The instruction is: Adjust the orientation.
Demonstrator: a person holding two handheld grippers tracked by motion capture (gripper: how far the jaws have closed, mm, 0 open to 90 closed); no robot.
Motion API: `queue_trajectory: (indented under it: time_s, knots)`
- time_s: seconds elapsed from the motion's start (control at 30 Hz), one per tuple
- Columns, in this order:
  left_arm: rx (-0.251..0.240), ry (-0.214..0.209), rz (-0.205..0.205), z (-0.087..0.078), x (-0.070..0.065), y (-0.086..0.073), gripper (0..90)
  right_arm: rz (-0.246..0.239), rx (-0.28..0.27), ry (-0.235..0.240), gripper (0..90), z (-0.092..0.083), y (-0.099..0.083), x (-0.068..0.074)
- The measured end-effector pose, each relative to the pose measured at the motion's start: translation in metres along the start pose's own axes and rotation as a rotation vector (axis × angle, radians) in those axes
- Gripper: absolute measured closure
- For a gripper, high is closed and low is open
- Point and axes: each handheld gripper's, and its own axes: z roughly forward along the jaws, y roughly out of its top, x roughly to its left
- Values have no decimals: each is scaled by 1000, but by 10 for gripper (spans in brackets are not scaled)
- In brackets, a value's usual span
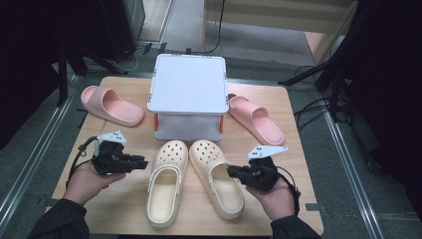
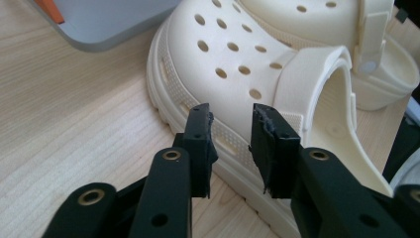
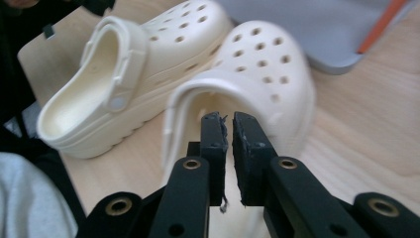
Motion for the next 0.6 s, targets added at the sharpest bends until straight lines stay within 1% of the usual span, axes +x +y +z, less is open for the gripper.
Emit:
queue_trajectory:
  time_s: [0.03,0.07,0.13,0.2,0.23,0.27,0.37,0.4,0.53,0.6]
  knots:
    - [8,1,7,0,0,-1,709,-3,-10,-9,850,-2,0,-6]
    - [6,-1,-1,1,0,-3,714,-2,-11,-18,852,-3,0,-11]
    - [20,-1,-10,4,2,-7,722,-2,-16,-38,852,-4,1,-22]
    - [38,9,-14,7,4,-10,725,-5,-9,-45,851,-1,1,-30]
    - [47,8,-25,9,6,-12,726,-13,-3,-49,851,1,1,-33]
    - [51,9,-29,10,7,-13,727,-14,11,-48,851,4,1,-36]
    - [61,5,-38,13,10,-17,729,-22,52,-40,850,17,2,-43]
    - [57,4,-42,14,10,-18,729,-28,59,-41,849,20,3,-44]
    - [69,2,-42,19,11,-20,727,-45,94,-41,838,34,4,-50]
    - [78,-3,-54,22,11,-21,720,-37,106,-39,835,40,3,-51]
